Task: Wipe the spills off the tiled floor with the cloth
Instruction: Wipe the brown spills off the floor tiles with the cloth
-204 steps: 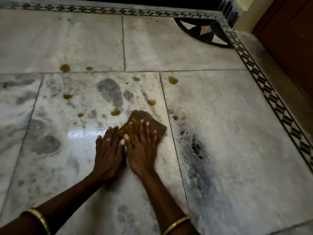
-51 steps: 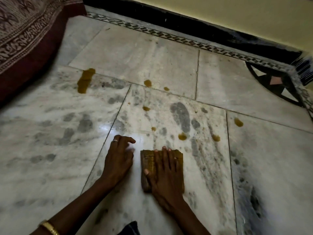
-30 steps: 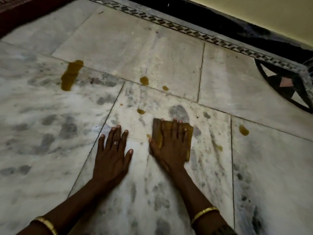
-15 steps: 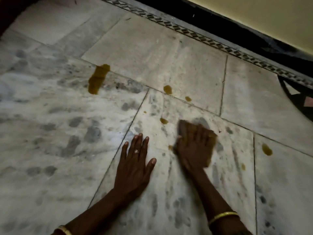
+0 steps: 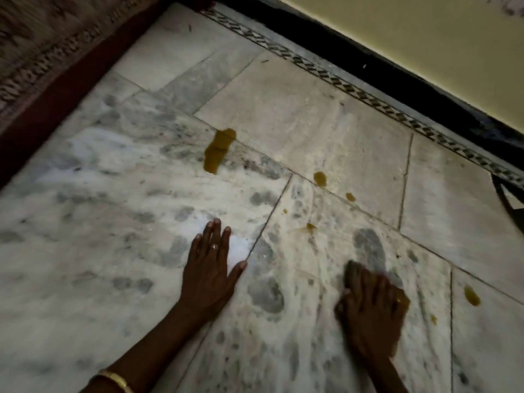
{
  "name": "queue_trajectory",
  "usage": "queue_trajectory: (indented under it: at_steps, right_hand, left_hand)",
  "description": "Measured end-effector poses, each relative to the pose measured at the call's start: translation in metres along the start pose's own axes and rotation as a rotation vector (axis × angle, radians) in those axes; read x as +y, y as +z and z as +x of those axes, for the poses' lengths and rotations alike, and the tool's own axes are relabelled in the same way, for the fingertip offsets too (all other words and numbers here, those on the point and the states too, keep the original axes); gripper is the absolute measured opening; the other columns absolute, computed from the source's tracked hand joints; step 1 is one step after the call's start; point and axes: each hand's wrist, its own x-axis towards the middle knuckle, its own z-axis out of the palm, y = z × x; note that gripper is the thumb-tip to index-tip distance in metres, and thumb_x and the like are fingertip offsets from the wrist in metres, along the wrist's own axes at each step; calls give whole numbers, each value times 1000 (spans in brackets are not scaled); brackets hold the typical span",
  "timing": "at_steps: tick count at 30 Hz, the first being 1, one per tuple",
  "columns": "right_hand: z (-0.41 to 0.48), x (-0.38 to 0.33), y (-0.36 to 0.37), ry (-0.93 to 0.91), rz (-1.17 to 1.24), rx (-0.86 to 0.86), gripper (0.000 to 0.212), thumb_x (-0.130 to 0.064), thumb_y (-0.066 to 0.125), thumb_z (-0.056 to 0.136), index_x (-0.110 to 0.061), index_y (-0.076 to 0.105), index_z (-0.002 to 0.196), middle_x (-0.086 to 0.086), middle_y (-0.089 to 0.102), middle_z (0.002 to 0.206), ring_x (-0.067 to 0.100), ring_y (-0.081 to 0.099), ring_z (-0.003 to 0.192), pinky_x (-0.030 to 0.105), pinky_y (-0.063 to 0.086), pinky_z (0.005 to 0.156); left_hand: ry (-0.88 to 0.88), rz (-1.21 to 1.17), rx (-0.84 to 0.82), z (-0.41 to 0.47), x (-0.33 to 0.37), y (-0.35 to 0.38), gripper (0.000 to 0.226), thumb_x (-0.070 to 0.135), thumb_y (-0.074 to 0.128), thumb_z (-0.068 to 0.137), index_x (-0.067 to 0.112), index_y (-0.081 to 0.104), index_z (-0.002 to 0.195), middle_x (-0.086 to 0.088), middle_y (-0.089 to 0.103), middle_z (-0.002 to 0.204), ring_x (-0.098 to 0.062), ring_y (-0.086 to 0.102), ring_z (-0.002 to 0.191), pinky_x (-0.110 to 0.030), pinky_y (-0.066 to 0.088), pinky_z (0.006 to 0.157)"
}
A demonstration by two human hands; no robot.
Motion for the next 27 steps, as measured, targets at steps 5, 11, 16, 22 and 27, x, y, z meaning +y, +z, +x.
queue_trajectory:
  at_steps: [5,11,16,22,27]
  right_hand:
    - [104,-100,-15,-24,110,91,62,-51,18,98,-25,13,153,19,18,158,39,13,145,52,-6,114]
    - [77,-200,-15,-570,187,220,75,-40,47,82,-26,15,149,22,41,147,41,36,137,48,11,114]
    - [21,-128,-2,-886,124,144,72,-40,47,85,-34,21,151,3,20,160,31,13,148,54,20,113]
    - [80,-69,-1,-522,39,111,59,-48,18,93,-32,23,150,10,24,158,31,17,147,56,14,115]
    - [143,-161,-13,-253,202,90,74,-55,12,86,-17,15,149,20,21,157,37,16,146,50,-1,116]
  left_hand:
    - [48,7,67,0,-7,-1,77,63,9,96,11,22,151,-9,9,160,-11,-10,147,-27,-8,117]
    - [88,45,29,-9,-11,-4,70,54,16,99,8,15,152,-11,11,161,-20,6,149,-37,6,119]
    - [109,105,8,-12,-9,-8,72,54,21,97,7,17,152,-14,14,161,-25,10,149,-43,12,118]
    - [93,147,6,-9,-7,-3,77,62,27,93,9,30,149,-17,23,158,-28,16,147,-37,8,119]
    - [121,116,48,-9,-6,2,79,65,30,91,8,39,145,-17,31,154,-29,23,145,-41,18,115]
